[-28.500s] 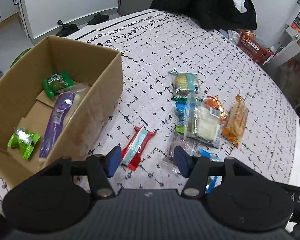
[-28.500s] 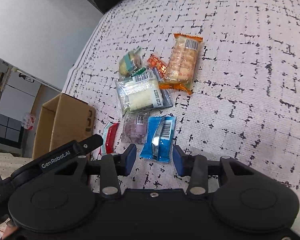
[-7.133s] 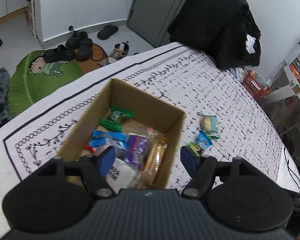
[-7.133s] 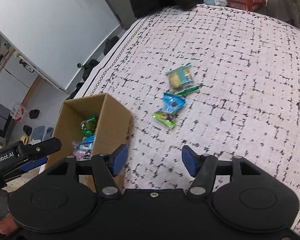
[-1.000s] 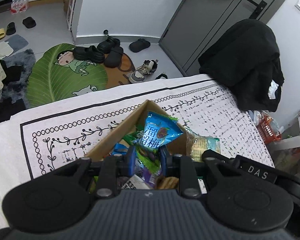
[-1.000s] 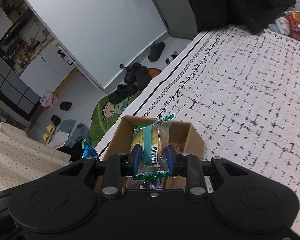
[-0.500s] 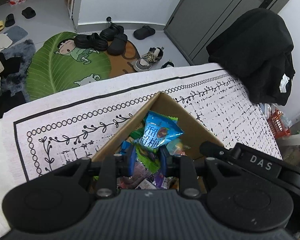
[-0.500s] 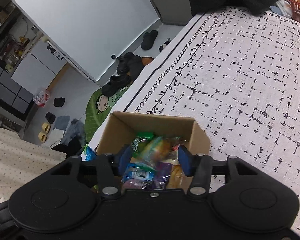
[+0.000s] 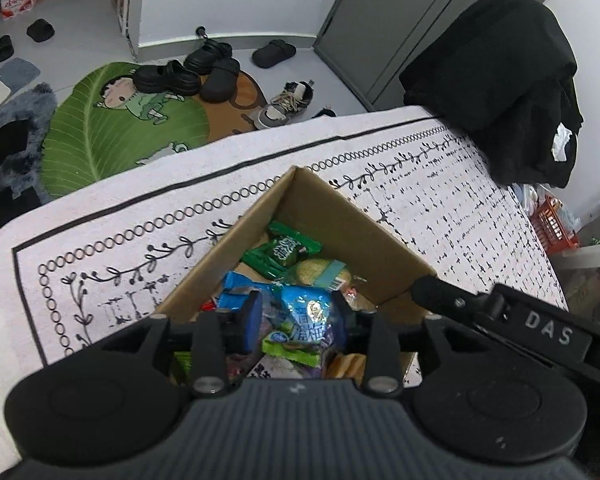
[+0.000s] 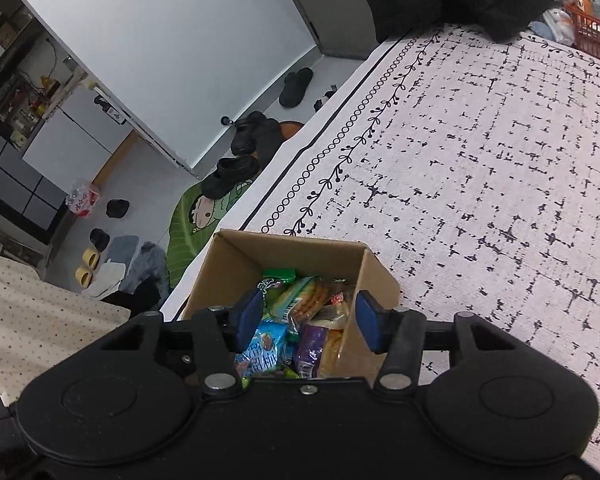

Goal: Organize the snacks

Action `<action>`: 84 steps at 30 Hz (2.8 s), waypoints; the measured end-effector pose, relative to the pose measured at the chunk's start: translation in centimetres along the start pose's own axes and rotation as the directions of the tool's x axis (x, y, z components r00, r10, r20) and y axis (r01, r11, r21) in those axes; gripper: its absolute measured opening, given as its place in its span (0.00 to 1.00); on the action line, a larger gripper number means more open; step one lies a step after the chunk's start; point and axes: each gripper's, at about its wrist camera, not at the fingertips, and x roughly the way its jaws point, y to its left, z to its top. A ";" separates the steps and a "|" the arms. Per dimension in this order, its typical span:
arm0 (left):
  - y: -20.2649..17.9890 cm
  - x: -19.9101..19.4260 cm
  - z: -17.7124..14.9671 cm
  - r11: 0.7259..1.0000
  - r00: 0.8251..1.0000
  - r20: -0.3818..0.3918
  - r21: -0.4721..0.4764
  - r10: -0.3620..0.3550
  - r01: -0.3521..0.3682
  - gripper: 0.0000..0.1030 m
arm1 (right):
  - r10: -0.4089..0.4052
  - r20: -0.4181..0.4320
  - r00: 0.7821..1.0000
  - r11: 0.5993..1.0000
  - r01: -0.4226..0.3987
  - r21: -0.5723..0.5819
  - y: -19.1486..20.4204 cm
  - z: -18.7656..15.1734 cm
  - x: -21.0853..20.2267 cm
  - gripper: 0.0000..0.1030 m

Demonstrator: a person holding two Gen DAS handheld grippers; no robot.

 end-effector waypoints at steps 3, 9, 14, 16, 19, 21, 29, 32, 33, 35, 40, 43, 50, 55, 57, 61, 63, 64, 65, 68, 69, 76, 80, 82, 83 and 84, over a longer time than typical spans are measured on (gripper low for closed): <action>0.3 -0.7 -0.2 1.000 1.000 0.010 -0.001 0.015 -0.015 0.50 | -0.001 0.007 1.000 1.000 0.001 0.000 -0.1 -0.3 -0.7 0.50; 0.5 -2.4 -0.4 1.000 1.000 0.023 0.007 0.017 -0.017 0.65 | -0.010 0.022 1.000 1.000 0.010 -0.003 -0.2 -1.2 -2.3 0.50; 0.3 -3.8 -0.9 0.999 0.999 0.035 0.030 0.019 -0.020 0.75 | -0.018 0.044 0.999 1.000 0.018 -0.010 -0.3 -2.0 -4.1 0.51; 0.1 -4.4 -1.2 0.999 0.999 0.035 0.043 0.021 -0.023 0.76 | -0.024 0.054 0.998 1.000 0.024 -0.011 -0.3 -2.3 -4.9 0.54; 0.1 -5.3 -1.9 0.997 0.999 0.039 0.066 0.028 -0.030 0.79 | -0.033 0.077 0.996 0.999 0.034 -0.010 -0.5 -2.9 -6.2 0.61; -0.1 -6.0 -2.5 0.996 0.998 0.042 0.084 0.041 -0.044 0.83 | -0.038 0.093 0.995 0.999 0.040 -0.013 -0.7 -3.4 -7.1 0.67; -0.2 -8.6 -4.8 0.986 0.996 0.073 0.160 0.042 -0.053 0.89 | -0.078 0.149 0.986 0.995 0.086 -0.045 -0.9 -5.8 -10.6 0.90; -0.1 -9.8 -5.7 0.981 0.996 0.084 0.183 0.042 -0.057 0.92 | -0.091 0.173 0.981 0.992 0.105 -0.074 -0.8 -6.7 -11.9 0.96; -0.1 -10.1 -5.9 0.981 0.996 0.085 0.187 0.042 -0.057 0.95 | -0.096 0.182 0.979 0.990 0.112 -0.082 -0.8 -7.0 -12.4 0.98; 0.0 -10.8 -6.5 0.978 0.995 0.091 0.197 0.045 -0.062 0.99 | -0.098 0.197 0.975 0.989 0.118 -0.090 -0.9 -7.7 -13.3 1.00; -0.3 -12.8 -8.1 0.967 0.992 0.112 0.243 0.052 -0.078 1.00 | -0.100 0.224 0.970 0.986 0.126 -0.106 -0.7 -9.1 -15.9 1.00; -0.4 -14.1 -9.2 0.962 0.991 0.126 0.264 0.044 -0.076 1.00 | -0.114 0.239 0.964 0.983 0.144 -0.116 -0.7 -10.0 -17.4 1.00; -1.0 -16.6 -11.4 0.948 0.989 0.147 0.313 0.019 -0.064 1.00 | -0.117 0.290 0.950 0.978 0.161 -0.131 -0.9 -12.2 -21.1 1.00; -1.3 -18.7 -12.5 0.941 0.986 0.167 0.334 -0.004 -0.053 1.00 | -0.130 0.320 0.938 0.971 0.186 -0.149 -0.7 -13.5 -23.2 1.00; -1.3 -19.6 -12.9 0.938 0.984 0.176 0.343 -0.015 -0.047 1.00 | -0.127 0.330 0.936 0.971 0.185 -0.151 -0.7 -14.1 -24.0 1.00; -1.2 -21.5 -13.7 0.934 0.980 0.194 0.354 -0.035 -0.037 1.00 | -0.131 0.352 0.927 0.969 0.195 -0.154 -0.5 -15.1 -25.6 1.00; -1.1 -22.3 -14.1 0.934 0.978 0.202 0.356 -0.045 -0.030 1.00 | -0.127 0.362 0.924 0.969 0.194 -0.155 -0.5 -15.6 -26.3 1.00; -0.9 -22.7 -14.2 0.934 0.977 0.206 0.356 -0.050 -0.028 1.00 | -0.128 0.363 0.923 0.969 0.195 -0.154 -0.3 -15.8 -26.5 1.00; -0.7 -23.2 -14.4 0.934 0.976 0.212 0.357 -0.055 -0.025 1.00 | -0.128 0.360 0.924 0.970 0.192 -0.148 -0.3 -16.0 -26.8 1.00; -0.4 -24.1 -14.8 0.935 0.972 0.226 0.354 -0.061 -0.023 1.00 | -0.124 0.366 0.922 0.971 0.189 -0.145 0.2 -16.8 -28.0 1.00; -0.2 -24.5 -15.0 0.935 0.971 0.229 0.353 -0.065 -0.021 1.00 | -0.127 0.375 0.918 0.968 0.197 -0.155 0.5 -17.0 -28.4 1.00; 0.7 -26.8 -16.1 0.930 0.963 0.257 0.368 -0.086 -0.016 1.00 | -0.127 0.400 0.908 0.964 0.208 -0.164 1.4 -18.6 -30.4 1.00; 1.6 -27.9 -16.7 0.930 0.958 0.271 0.368 -0.091 -0.016 1.00 | -0.122 0.402 0.907 0.960 0.211 -0.185 2.0 -19.7 -30.7 1.00; 2.0 -28.4 -17.0 0.929 0.956 0.278 0.369 -0.092 -0.018 1.00 | -0.119 0.406 0.906 0.955 0.216 -0.201 2.3 -20.2 -30.9 1.00; 2.2 -28.6 -17.1 0.928 0.956 0.280 0.371 -0.093 -0.019 1.00 | -0.119 0.409 0.905 0.954 0.219 -0.207 2.5 -20.5 -31.0 1.00; 2.4 -28.7 -17.3 0.927 0.955 0.280 0.375 -0.094 -0.019 1.00 | -0.118 0.411 0.904 0.953 0.220 -0.209 2.6 -20.7 -31.0 1.00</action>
